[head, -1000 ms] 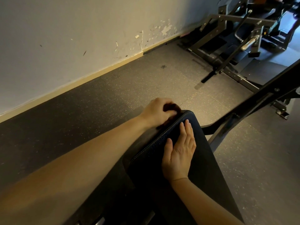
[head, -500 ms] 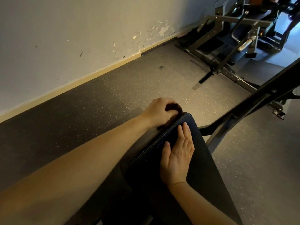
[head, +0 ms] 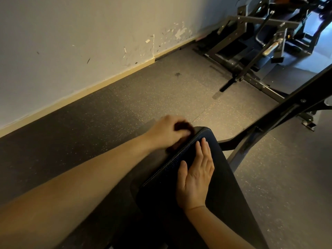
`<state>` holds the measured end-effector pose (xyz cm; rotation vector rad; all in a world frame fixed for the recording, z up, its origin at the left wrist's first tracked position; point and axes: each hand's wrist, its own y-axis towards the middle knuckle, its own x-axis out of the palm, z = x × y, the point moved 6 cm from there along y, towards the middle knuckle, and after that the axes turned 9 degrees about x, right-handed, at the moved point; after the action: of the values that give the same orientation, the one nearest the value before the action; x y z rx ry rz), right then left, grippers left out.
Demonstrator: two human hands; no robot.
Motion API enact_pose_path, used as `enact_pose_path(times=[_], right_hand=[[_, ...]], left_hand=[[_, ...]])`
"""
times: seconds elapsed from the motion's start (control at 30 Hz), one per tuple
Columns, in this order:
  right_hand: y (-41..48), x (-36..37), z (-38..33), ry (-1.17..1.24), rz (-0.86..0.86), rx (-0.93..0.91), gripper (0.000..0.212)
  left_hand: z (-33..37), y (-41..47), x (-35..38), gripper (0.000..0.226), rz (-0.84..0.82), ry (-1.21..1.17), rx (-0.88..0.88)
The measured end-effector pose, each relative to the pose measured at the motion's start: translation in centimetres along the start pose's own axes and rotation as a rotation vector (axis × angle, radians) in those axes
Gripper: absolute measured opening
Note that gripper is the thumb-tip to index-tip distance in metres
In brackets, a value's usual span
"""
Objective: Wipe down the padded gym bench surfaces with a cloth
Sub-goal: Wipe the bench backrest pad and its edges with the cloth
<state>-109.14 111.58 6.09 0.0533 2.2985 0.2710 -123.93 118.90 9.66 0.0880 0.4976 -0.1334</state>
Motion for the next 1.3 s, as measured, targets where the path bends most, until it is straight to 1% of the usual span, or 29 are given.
enact_pose_path(times=[0.07, 0.13, 0.23, 0.27, 0.33, 0.4, 0.47, 0.57, 0.77, 0.87, 0.93, 1.0, 1.07, 1.1, 1.13, 1.23, 1.27, 1.3], right_hand=[[-0.1, 0.1, 0.0, 0.006, -0.007, 0.001, 0.065], [-0.1, 0.1, 0.0, 0.005, -0.009, 0.003, 0.065], [-0.1, 0.0, 0.1, 0.010, 0.000, 0.007, 0.066], [-0.1, 0.0, 0.0, 0.006, 0.002, 0.006, 0.065], [-0.2, 0.0, 0.0, 0.005, 0.003, 0.005, 0.065], [-0.1, 0.0, -0.1, 0.012, 0.000, 0.006, 0.065], [-0.1, 0.0, -0.1, 0.006, 0.004, 0.007, 0.065], [-0.2, 0.0, 0.0, -0.004, 0.007, 0.003, 0.065], [-0.2, 0.0, 0.1, -0.020, 0.009, 0.000, 0.064], [-0.1, 0.0, 0.2, -0.031, 0.007, -0.004, 0.064], [-0.1, 0.0, 0.2, -0.037, 0.005, -0.010, 0.064], [-0.1, 0.0, 0.2, -0.038, 0.002, -0.008, 0.064], [-0.2, 0.0, 0.1, -0.037, -0.001, -0.005, 0.065], [-0.2, 0.0, 0.0, -0.035, 0.001, -0.004, 0.065], [-0.2, -0.1, 0.0, -0.033, 0.003, -0.004, 0.065], [-0.1, 0.0, 0.0, -0.034, 0.009, -0.004, 0.064], [-0.2, 0.0, 0.0, -0.032, 0.007, -0.002, 0.065], [-0.2, 0.0, 0.0, -0.030, 0.006, -0.001, 0.065]], left_hand=[[0.1, 4.3, 0.9, 0.014, -0.001, -0.011, 0.008], [-0.1, 6.2, 0.6, 0.018, 0.025, -0.073, 0.009], [-1.3, 6.1, -1.3, 0.021, 0.221, -0.254, -0.041], [-1.8, 5.7, -1.3, 0.019, 0.218, -0.319, -0.074], [-2.3, 4.8, -0.2, 0.020, 0.097, -0.428, -0.127], [-2.3, 4.0, 0.5, 0.021, 0.022, -0.450, -0.127], [-2.0, 3.0, 0.3, 0.020, 0.025, -0.452, -0.102], [-1.8, 1.0, 0.0, 0.021, 0.055, -0.524, -0.063], [-0.7, -3.7, -0.6, 0.034, 0.074, -0.562, -0.011], [-0.4, -6.1, -1.0, 0.034, 0.078, -0.605, -0.033], [-0.1, -8.1, -1.6, 0.033, 0.055, -0.585, -0.050], [0.0, -10.3, -2.7, 0.034, -0.010, -0.538, -0.086], [0.0, -12.0, -4.0, 0.035, -0.093, -0.539, -0.143], [-0.2, -12.3, -4.7, 0.034, -0.085, -0.564, -0.178], [-0.3, -12.1, -5.4, 0.032, -0.020, -0.599, -0.216], [-0.4, -8.9, -5.9, 0.025, 0.334, -0.715, -0.280], [0.0, -7.3, -5.2, 0.024, 0.396, -0.722, -0.274], [0.4, -5.8, -4.1, 0.021, 0.420, -0.706, -0.272]])
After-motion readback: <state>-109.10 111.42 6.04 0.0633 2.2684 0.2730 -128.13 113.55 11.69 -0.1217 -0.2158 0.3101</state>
